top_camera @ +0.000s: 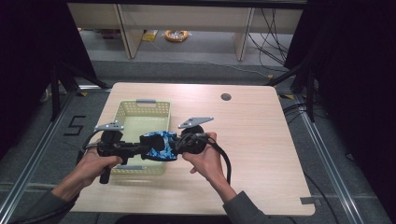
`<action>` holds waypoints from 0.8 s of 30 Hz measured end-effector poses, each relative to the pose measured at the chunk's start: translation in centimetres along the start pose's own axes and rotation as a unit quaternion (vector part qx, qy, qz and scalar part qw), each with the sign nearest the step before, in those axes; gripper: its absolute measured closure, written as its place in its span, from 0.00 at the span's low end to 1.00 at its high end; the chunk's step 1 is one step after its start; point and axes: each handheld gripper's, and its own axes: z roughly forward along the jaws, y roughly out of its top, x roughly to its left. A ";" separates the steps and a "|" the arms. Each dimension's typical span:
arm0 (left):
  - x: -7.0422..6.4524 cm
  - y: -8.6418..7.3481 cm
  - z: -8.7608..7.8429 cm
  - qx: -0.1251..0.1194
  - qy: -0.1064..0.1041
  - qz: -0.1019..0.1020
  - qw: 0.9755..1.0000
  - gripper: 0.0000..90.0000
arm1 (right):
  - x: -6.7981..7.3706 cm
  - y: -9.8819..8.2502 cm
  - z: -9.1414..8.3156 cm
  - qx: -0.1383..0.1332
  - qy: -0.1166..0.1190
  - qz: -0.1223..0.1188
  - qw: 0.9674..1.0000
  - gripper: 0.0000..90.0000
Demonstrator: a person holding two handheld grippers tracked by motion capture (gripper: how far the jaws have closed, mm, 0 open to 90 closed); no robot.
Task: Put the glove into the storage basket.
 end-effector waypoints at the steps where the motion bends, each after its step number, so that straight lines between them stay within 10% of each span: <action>1: 0.3 0.0 -0.2 0.001 0.005 -0.001 1.000 0.82 | 0.0 0.2 0.4 0.000 -0.001 -0.006 1.000 0.88; 24: 5.6 -2.3 -2.2 0.017 0.059 -0.043 0.997 0.82 | 1.8 2.2 8.6 0.061 0.006 0.016 0.998 0.88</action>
